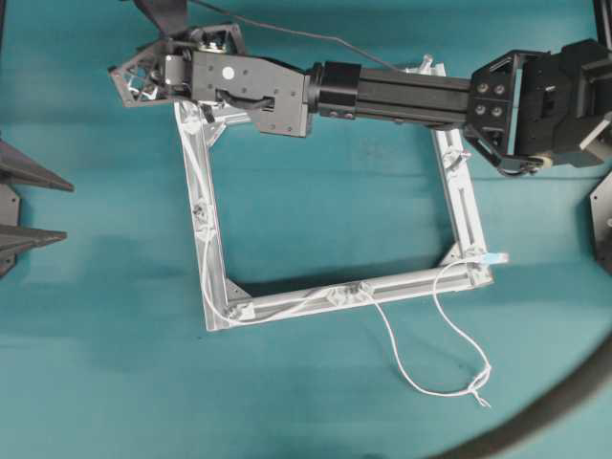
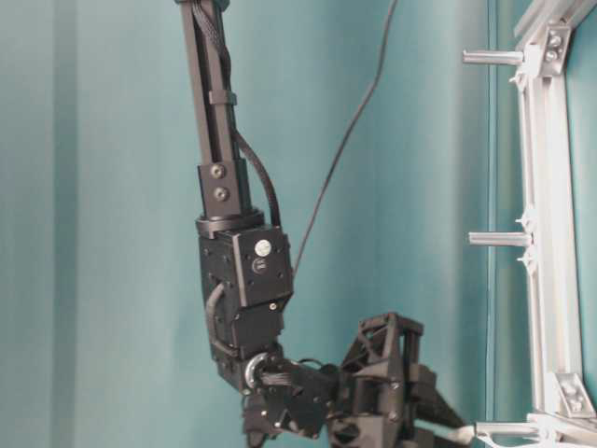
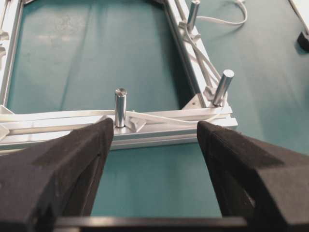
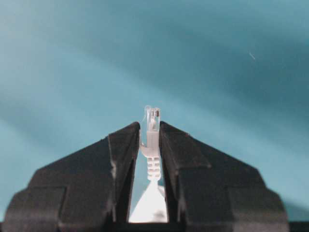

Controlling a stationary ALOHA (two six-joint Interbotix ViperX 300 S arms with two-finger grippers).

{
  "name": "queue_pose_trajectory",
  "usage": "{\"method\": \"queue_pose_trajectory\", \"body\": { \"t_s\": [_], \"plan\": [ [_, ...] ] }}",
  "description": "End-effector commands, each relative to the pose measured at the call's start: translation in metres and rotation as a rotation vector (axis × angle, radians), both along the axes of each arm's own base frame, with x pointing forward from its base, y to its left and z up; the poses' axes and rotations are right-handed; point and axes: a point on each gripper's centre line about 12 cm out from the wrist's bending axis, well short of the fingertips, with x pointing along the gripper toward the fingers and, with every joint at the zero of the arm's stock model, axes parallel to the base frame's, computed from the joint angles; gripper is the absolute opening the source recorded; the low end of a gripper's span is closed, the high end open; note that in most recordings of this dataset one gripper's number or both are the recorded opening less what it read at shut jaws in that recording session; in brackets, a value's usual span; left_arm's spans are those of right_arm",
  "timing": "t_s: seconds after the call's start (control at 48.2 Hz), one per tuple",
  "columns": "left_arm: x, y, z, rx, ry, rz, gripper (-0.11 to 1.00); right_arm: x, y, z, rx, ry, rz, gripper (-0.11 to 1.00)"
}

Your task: Move the cable alternately left and right between 8 pins so it hooks onto each one.

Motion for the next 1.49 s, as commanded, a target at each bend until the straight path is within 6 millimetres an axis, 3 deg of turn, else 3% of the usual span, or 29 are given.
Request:
{"method": "queue_pose_trajectory", "body": {
  "t_s": [0.0, 0.519, 0.83, 1.016, 1.245, 1.473],
  "plan": [
    [0.002, 0.000, 0.010, 0.004, -0.025, 0.003, 0.73, -0.004, 0.003, 0.018, 0.001, -0.011, -0.019, 0.17],
    [0.002, 0.001, 0.010, 0.004, -0.025, 0.005, 0.73, -0.027, 0.025, 0.026, -0.154, 0.022, -0.143, 0.17],
    [0.002, 0.000, 0.010, 0.004, -0.025, 0.003, 0.73, -0.054, 0.034, 0.032, -0.166, 0.005, -0.204, 0.17],
    [0.002, 0.001, 0.010, 0.004, -0.025, 0.005, 0.73, -0.072, 0.048, 0.025, -0.136, -0.004, -0.211, 0.17],
    [0.002, 0.001, 0.010, 0.004, -0.025, 0.005, 0.73, -0.085, 0.069, 0.021, -0.102, -0.028, -0.165, 0.17],
    [0.002, 0.000, 0.010, 0.004, -0.025, 0.003, 0.73, -0.070, 0.092, 0.029, -0.081, -0.116, 0.084, 0.17]
  ]
}}
